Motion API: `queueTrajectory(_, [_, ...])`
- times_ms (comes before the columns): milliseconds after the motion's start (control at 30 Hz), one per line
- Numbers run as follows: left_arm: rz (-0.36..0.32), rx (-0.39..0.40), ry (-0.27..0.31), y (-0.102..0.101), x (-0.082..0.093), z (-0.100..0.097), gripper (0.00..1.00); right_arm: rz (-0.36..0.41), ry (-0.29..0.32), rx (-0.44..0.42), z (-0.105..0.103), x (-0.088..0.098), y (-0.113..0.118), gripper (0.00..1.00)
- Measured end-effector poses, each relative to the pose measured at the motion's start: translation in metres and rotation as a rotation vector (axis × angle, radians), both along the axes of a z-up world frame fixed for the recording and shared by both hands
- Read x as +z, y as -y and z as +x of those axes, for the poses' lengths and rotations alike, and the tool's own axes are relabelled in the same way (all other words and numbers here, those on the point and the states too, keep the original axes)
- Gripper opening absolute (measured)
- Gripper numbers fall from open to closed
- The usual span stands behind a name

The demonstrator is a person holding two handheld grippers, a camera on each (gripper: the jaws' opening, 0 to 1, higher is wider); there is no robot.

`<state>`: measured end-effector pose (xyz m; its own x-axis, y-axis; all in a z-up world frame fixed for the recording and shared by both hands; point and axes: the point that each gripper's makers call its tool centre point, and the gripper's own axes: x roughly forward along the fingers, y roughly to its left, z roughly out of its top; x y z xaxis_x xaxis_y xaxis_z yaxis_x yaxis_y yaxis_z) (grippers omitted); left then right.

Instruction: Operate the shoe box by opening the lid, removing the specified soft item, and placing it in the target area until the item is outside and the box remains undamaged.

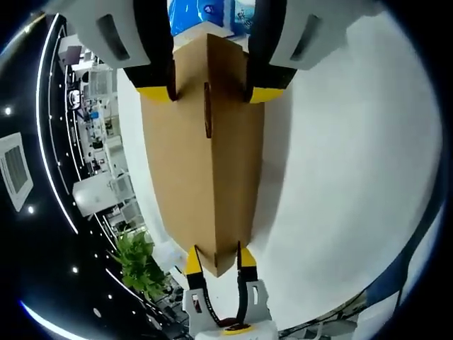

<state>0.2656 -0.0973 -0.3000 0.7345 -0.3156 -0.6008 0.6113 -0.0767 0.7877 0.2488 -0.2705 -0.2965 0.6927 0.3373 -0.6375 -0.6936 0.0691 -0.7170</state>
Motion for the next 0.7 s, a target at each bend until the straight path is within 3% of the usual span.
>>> queueTrajectory(200, [0.01,-0.02,0.003,-0.0004,0.0008,-0.0017,0.38,-0.009,0.019,0.031,-0.0058,0.001,-0.0017,0.35])
queueTrajectory(400, [0.002,-0.025,-0.001,0.0003,0.0015,-0.0019,0.37,-0.051,0.051,0.01,-0.0021,-0.0011,-0.0022,0.36])
queueTrajectory(700, [-0.011,-0.044,-0.009,0.0009,0.0013,-0.0073,0.37,-0.029,0.07,0.001,-0.0061,0.0015,-0.0026,0.31])
